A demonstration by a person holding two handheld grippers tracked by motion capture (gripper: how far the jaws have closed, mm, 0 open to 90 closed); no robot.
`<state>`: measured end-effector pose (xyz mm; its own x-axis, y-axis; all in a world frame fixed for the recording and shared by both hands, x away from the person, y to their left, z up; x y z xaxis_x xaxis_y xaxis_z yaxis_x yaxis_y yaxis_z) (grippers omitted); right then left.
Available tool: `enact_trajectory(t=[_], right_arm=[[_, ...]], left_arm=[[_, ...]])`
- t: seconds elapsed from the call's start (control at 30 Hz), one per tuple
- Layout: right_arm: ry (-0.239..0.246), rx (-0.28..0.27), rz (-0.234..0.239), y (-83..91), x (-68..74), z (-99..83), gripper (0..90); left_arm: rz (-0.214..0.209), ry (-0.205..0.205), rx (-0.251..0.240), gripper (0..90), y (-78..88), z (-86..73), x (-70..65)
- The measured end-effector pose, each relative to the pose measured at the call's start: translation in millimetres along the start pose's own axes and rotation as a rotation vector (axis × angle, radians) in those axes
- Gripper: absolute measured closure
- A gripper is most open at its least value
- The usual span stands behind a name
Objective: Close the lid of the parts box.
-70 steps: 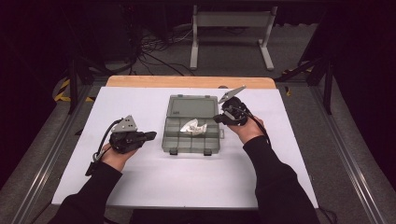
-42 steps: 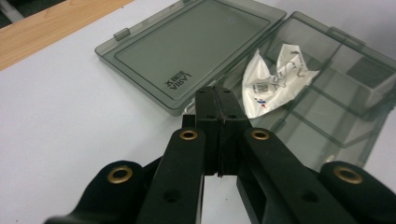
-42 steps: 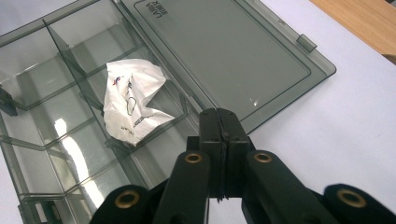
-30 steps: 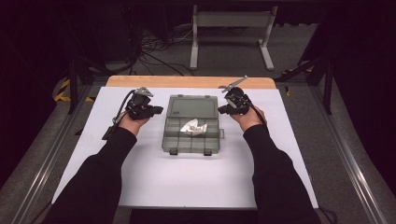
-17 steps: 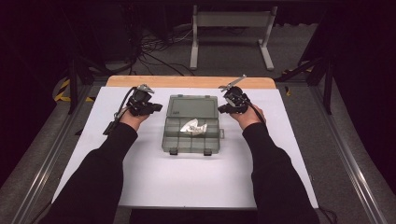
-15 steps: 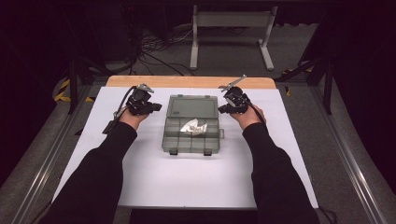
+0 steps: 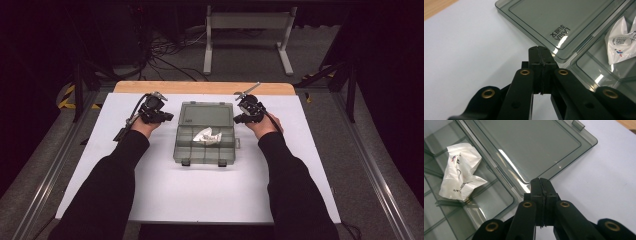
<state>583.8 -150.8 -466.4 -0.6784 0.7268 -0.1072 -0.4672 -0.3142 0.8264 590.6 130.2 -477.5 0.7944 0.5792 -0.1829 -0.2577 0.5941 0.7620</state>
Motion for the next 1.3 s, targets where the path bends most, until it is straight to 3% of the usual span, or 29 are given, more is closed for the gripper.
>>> enact_trajectory(t=[0.5,0.67,1.3], right_arm=[[-0.026,0.058,-0.009,-16.1,-9.0,-11.2,89.9],[-0.027,0.082,-0.006,-23.1,-9.8,-14.6,89.9],[-0.036,0.086,0.000,-29.5,-11.4,-16.4,89.7]], left_arm=[[-0.005,0.033,0.040,89.5,-20.2,-5.7,6.6],[-0.026,0.046,0.051,89.3,-25.6,-8.6,8.6],[-0.044,0.051,0.059,87.8,-31.7,-10.3,5.8]])
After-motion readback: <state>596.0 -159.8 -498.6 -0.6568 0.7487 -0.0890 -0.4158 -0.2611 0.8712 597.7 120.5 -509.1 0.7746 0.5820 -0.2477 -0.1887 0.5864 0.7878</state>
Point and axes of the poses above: each handheld gripper's, and its own axes: y roughly backward along the jaws, z roughly out of its top, x roughly to its left, the point moved 8 cm from there along -y, roughly forward along the jaws, and after that the axes turned 9 degrees about -z, right-handed, at the moved point
